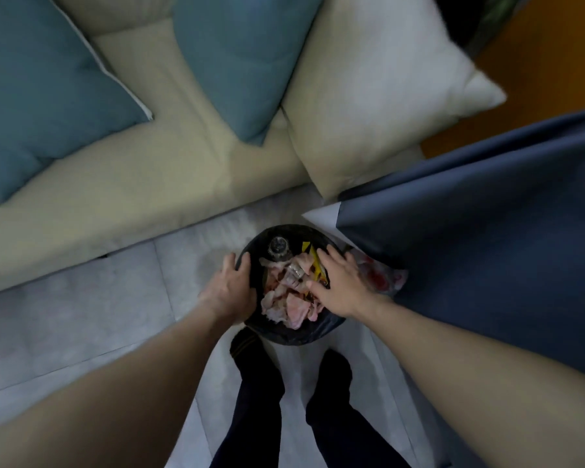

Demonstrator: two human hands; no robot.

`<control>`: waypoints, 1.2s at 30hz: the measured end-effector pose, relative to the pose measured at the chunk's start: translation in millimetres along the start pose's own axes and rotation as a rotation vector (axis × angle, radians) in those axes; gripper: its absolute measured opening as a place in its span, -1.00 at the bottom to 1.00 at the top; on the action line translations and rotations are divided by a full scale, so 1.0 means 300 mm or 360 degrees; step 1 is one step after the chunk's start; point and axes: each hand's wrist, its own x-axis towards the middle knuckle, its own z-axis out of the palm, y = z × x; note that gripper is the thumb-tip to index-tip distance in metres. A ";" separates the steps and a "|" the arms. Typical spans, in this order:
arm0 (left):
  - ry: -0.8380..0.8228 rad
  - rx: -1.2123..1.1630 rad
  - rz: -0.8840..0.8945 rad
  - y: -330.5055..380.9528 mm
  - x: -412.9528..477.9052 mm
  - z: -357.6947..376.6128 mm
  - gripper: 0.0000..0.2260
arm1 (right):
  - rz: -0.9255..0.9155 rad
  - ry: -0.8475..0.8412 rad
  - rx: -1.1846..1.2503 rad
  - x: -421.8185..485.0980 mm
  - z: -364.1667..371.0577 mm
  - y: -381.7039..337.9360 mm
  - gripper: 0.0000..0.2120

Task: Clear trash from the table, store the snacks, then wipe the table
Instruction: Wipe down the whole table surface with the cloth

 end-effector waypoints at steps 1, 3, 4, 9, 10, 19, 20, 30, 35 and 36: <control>0.0035 0.0013 0.0029 0.024 -0.030 -0.049 -0.42 | -0.0010 0.0034 -0.0023 -0.035 -0.040 -0.027 -0.27; 0.0091 0.0068 0.0055 0.076 -0.100 -0.147 -0.42 | -0.0032 0.0091 -0.0080 -0.110 -0.128 -0.082 -0.27; 0.0112 0.0097 0.0055 0.103 -0.140 -0.195 -0.41 | -0.0045 0.0117 -0.0111 -0.151 -0.174 -0.110 -0.27; 0.0265 0.0192 0.0120 0.229 -0.352 -0.424 -0.41 | -0.0112 0.0282 -0.0181 -0.374 -0.415 -0.222 -0.27; 0.0298 0.0206 0.0131 0.254 -0.398 -0.467 -0.41 | -0.0127 0.0311 -0.0187 -0.426 -0.464 -0.237 -0.26; 0.0669 0.0264 0.0233 0.539 -0.768 -0.789 -0.44 | -0.0277 0.0644 -0.0276 -0.835 -0.846 -0.298 -0.26; 0.0703 0.0274 0.0243 0.569 -0.802 -0.819 -0.43 | -0.0275 0.0682 -0.0269 -0.874 -0.877 -0.293 -0.26; 0.0771 0.0496 0.0603 0.905 -0.999 -0.941 -0.40 | 0.0026 0.0907 -0.0161 -1.246 -1.041 -0.089 -0.22; 0.0686 0.0617 0.0892 1.085 -1.055 -0.898 -0.41 | 0.0263 0.1009 0.0003 -1.424 -1.000 0.058 -0.22; 0.0658 0.0639 0.0942 1.120 -1.065 -0.881 -0.40 | 0.0316 0.1026 0.0037 -1.462 -0.984 0.087 -0.22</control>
